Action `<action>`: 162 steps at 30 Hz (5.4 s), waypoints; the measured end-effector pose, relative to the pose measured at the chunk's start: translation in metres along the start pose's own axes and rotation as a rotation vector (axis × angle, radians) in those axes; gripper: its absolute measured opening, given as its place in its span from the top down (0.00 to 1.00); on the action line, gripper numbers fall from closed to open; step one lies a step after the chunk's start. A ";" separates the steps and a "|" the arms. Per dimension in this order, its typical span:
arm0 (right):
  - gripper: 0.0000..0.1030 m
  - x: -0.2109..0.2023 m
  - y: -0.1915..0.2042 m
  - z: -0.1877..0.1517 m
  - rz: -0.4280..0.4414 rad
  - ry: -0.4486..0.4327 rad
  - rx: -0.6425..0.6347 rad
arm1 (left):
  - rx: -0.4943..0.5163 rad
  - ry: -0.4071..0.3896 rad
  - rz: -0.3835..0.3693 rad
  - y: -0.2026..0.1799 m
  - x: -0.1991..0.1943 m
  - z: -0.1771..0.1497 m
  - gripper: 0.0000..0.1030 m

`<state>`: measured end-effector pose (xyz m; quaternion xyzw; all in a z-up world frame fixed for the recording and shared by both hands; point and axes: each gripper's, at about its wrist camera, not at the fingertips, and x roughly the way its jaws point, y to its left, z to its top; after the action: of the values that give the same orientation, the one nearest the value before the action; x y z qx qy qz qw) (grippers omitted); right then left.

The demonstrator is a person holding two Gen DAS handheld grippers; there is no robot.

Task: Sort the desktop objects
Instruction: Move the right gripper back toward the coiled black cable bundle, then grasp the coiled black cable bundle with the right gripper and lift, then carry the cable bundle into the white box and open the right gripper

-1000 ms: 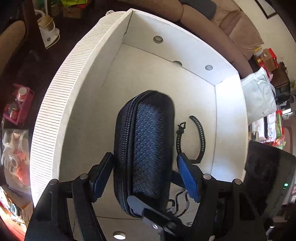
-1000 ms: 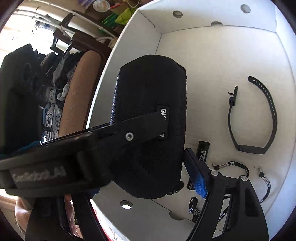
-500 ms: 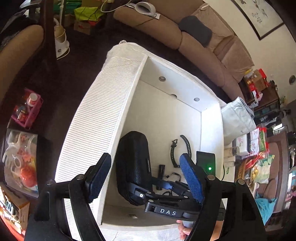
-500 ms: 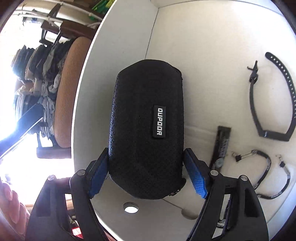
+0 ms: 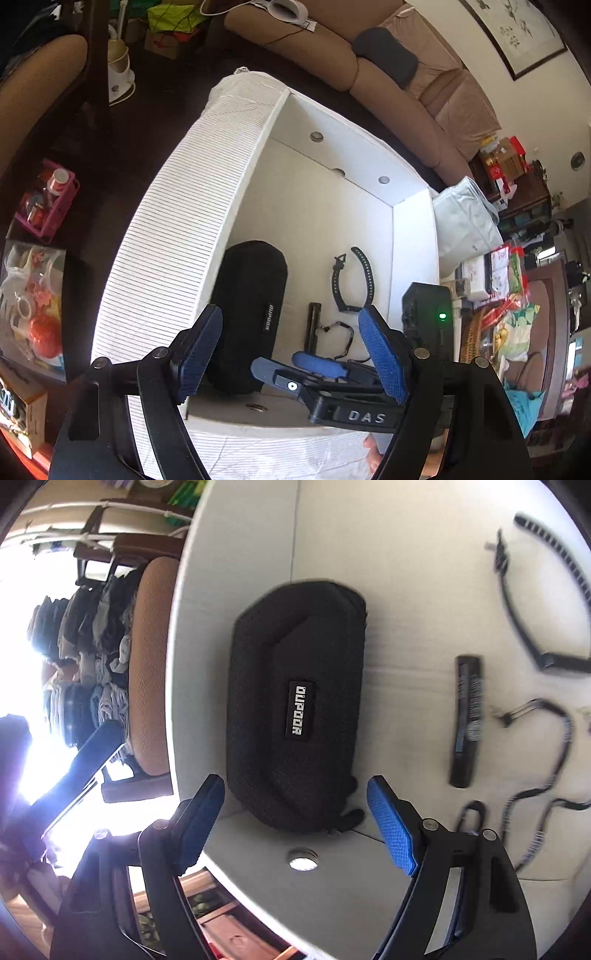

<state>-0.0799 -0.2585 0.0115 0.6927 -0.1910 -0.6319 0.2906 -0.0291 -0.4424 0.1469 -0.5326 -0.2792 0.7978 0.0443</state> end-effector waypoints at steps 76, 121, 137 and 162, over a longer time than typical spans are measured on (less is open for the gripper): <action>0.35 -0.164 -0.159 -0.030 -0.452 -0.496 -0.427 | 0.110 0.022 -0.115 -0.233 0.136 -0.111 0.00; 0.35 -0.203 0.060 0.011 -0.029 -0.506 -0.504 | -0.068 0.007 -0.429 -0.157 0.029 0.046 0.37; 0.35 -0.045 0.003 0.166 0.042 -0.473 -0.153 | 0.082 0.028 -0.002 -0.082 0.123 0.165 0.30; 0.30 0.023 0.001 0.172 -0.063 -0.409 -0.110 | -0.035 0.049 0.028 -0.022 0.111 0.148 0.30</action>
<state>-0.2460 -0.3015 -0.0111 0.5387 -0.1892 -0.7776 0.2633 -0.2112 -0.4420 0.1073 -0.5567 -0.2842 0.7800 0.0306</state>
